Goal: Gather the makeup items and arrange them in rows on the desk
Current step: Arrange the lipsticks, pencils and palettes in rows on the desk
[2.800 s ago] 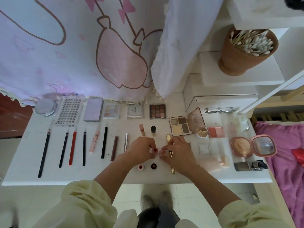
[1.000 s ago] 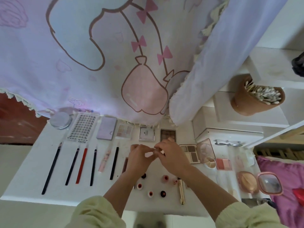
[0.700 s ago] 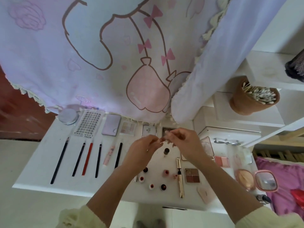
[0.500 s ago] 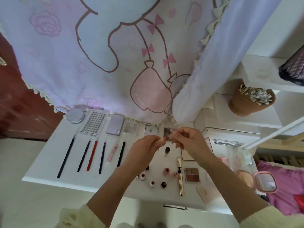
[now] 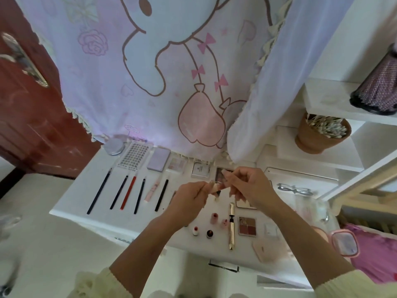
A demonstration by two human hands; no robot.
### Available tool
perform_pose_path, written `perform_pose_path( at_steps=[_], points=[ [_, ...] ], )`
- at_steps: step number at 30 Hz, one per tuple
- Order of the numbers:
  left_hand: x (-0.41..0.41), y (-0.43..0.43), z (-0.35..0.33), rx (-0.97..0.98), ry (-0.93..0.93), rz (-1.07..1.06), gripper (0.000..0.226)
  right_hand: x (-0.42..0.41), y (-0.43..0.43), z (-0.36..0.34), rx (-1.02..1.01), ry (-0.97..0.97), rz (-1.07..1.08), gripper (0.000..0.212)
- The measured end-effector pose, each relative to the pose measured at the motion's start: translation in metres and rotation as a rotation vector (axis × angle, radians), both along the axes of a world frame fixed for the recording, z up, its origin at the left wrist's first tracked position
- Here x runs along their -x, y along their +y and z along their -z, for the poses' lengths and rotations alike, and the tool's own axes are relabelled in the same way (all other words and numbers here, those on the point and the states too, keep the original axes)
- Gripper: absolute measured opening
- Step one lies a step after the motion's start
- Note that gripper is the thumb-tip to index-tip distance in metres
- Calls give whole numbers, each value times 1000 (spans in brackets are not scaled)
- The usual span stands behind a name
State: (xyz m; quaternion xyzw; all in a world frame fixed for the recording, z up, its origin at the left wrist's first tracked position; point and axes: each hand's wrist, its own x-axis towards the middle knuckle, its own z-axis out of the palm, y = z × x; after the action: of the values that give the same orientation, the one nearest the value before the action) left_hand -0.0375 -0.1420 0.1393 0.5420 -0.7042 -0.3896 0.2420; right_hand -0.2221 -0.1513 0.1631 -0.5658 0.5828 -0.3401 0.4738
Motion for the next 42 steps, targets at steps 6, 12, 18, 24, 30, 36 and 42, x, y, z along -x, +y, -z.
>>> perform_pose_path(
  at_steps=[6, 12, 18, 24, 30, 36, 42],
  points=[
    [2, 10, 4, -9, 6, -57, 47, 8, 2, -2, -26, -20, -128, 20],
    [3, 19, 8, -54, 18, -57, 47, 9, 5, 8, -6, 10, -101, 10],
    [-7, 7, 15, -76, 38, -50, 50, -3, 0, 12, -90, -65, -68, 24],
    [-34, -27, 20, -124, 91, 4, 43, -24, -26, 16, -59, -42, 29, 22],
    [-61, -65, 28, -247, 218, 72, 43, -45, -50, 25, -83, -142, 137, 10],
    [-91, -93, 28, -510, 398, 261, 25, -60, -58, 31, -97, -278, 314, 22],
    [-98, -107, 33, -496, 279, 327, 25, -63, -53, 27, -98, -254, 353, 21]
  ],
)
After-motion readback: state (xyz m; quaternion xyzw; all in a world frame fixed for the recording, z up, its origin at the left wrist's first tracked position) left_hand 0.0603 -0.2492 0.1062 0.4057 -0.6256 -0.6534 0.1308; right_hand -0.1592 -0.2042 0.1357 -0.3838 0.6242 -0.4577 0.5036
